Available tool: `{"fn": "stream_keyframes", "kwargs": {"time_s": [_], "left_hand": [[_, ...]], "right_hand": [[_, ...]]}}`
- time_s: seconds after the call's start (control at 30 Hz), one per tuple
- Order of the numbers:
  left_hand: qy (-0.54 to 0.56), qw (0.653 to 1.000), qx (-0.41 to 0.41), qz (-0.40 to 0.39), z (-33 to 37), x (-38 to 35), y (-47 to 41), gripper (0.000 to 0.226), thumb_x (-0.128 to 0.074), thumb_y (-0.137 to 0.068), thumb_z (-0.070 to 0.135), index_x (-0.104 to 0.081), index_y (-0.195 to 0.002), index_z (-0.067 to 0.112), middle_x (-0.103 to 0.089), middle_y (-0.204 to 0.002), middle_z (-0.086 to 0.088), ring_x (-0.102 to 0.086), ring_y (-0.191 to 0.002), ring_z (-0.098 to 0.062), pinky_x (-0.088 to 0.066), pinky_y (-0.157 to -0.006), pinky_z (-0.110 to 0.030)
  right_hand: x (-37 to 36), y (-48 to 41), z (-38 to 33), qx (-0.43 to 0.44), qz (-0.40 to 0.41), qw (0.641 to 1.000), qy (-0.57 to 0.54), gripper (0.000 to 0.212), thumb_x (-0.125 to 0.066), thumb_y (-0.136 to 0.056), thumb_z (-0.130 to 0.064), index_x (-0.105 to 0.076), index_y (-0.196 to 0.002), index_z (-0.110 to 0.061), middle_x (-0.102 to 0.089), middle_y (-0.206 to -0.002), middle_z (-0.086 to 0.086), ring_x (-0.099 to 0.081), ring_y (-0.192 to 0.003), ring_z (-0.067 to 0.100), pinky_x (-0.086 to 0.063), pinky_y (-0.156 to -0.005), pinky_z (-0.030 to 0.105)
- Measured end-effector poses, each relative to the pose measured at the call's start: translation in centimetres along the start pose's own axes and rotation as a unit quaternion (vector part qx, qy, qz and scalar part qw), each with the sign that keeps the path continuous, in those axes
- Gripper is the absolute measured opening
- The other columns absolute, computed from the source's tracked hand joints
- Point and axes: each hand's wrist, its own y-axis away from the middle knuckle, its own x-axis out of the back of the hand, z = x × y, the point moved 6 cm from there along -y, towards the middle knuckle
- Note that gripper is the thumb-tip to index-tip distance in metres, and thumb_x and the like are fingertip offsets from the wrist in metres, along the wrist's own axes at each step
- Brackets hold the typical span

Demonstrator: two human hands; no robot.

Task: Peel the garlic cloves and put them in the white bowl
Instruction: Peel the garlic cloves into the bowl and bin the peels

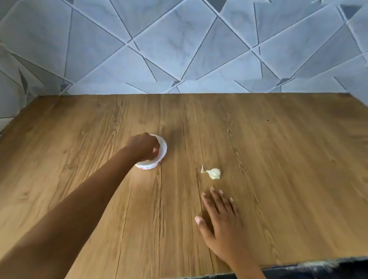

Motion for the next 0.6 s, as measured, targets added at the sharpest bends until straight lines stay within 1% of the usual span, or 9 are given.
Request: {"fn": "stream_keyframes", "kwargs": {"time_s": [0.07,0.2,0.23,0.3,0.37,0.43,0.47,0.53,0.6], "left_hand": [[-0.008,1.0,-0.015,0.009,0.3,0.4,0.0,0.025,-0.056,-0.09,0.019,-0.065,-0.113,0.016,-0.062,-0.119,-0.006,-0.058,-0.109,-0.025,-0.045,-0.093,-0.032],[0.088,0.983,-0.071,0.147,4.1,3.1,1.5,0.021,-0.052,-0.088,0.012,-0.071,-0.097,0.015,-0.07,-0.1,-0.008,-0.064,-0.09,-0.028,-0.052,-0.078,-0.036],[0.124,0.976,-0.103,0.15,6.3,3.0,2.0,0.021,-0.053,-0.088,0.01,-0.071,-0.096,0.014,-0.071,-0.098,-0.009,-0.065,-0.089,-0.028,-0.053,-0.078,-0.037],[0.157,0.965,-0.177,0.109,10.7,1.6,2.9,0.024,-0.056,-0.087,0.006,-0.071,-0.104,0.013,-0.071,-0.104,-0.007,-0.066,-0.095,-0.024,-0.051,-0.084,-0.034],[0.119,0.969,-0.206,0.068,13.5,-0.5,3.0,0.033,-0.056,-0.087,0.005,-0.066,-0.116,0.015,-0.066,-0.117,-0.004,-0.063,-0.104,-0.02,-0.049,-0.089,-0.032],[0.087,0.976,-0.19,0.06,14.1,-2.1,2.2,0.033,-0.057,-0.088,0.008,-0.065,-0.119,0.016,-0.064,-0.121,-0.002,-0.06,-0.107,-0.019,-0.046,-0.089,-0.031],[0.089,0.978,-0.179,0.06,14.1,-2.5,1.9,0.031,-0.058,-0.088,0.009,-0.067,-0.117,0.016,-0.065,-0.119,-0.002,-0.06,-0.106,-0.02,-0.047,-0.087,-0.031],[0.108,0.979,-0.158,0.073,14.3,-2.7,1.6,0.025,-0.06,-0.088,0.01,-0.07,-0.11,0.012,-0.067,-0.112,-0.005,-0.062,-0.099,-0.021,-0.048,-0.08,-0.031],[0.129,0.979,-0.134,0.08,14.3,-2.7,1.7,0.017,-0.062,-0.086,0.011,-0.073,-0.099,0.009,-0.069,-0.101,-0.009,-0.063,-0.088,-0.022,-0.045,-0.069,-0.028]], "right_hand": [[0.0,0.0,0.0,-0.005,0.002,1.0,0.0,0.068,0.005,-0.083,-0.065,0.014,-0.143,-0.033,0.016,-0.155,-0.006,0.021,-0.142,0.014,0.016,-0.115,0.035],[0.5,-0.2,0.0,-0.009,0.011,1.0,-0.009,0.071,0.005,-0.084,-0.064,0.011,-0.147,-0.031,0.018,-0.155,-0.005,0.024,-0.141,0.015,0.018,-0.114,0.036],[0.6,-0.2,0.0,-0.009,0.014,1.0,-0.011,0.072,0.003,-0.085,-0.063,0.006,-0.149,-0.03,0.015,-0.156,-0.004,0.023,-0.141,0.015,0.017,-0.114,0.037],[0.8,-0.1,-0.1,-0.009,0.022,1.0,-0.017,0.072,-0.002,-0.088,-0.061,-0.005,-0.151,-0.026,0.007,-0.158,-0.001,0.017,-0.143,0.017,0.015,-0.115,0.04],[1.0,0.0,-0.4,-0.008,0.03,0.999,-0.02,0.069,-0.011,-0.091,-0.058,-0.015,-0.15,-0.023,-0.002,-0.159,0.002,0.007,-0.145,0.02,0.01,-0.116,0.043],[1.5,0.1,-0.6,0.002,0.043,0.999,-0.026,0.065,-0.021,-0.094,-0.055,-0.026,-0.148,-0.02,-0.014,-0.157,0.006,-0.005,-0.145,0.024,0.001,-0.116,0.048],[1.7,0.0,-0.7,0.009,0.045,0.998,-0.031,0.064,-0.023,-0.095,-0.053,-0.026,-0.148,-0.019,-0.014,-0.157,0.007,-0.005,-0.145,0.025,0.002,-0.115,0.049],[1.8,-0.1,-0.2,0.02,0.034,0.998,-0.041,0.064,-0.022,-0.096,-0.052,-0.017,-0.15,-0.02,-0.003,-0.158,0.006,0.006,-0.145,0.024,0.012,-0.114,0.047],[1.8,0.0,0.3,0.023,0.031,0.998,-0.044,0.064,-0.022,-0.096,-0.052,-0.012,-0.151,-0.02,0.002,-0.159,0.005,0.01,-0.145,0.024,0.018,-0.113,0.045]]}}
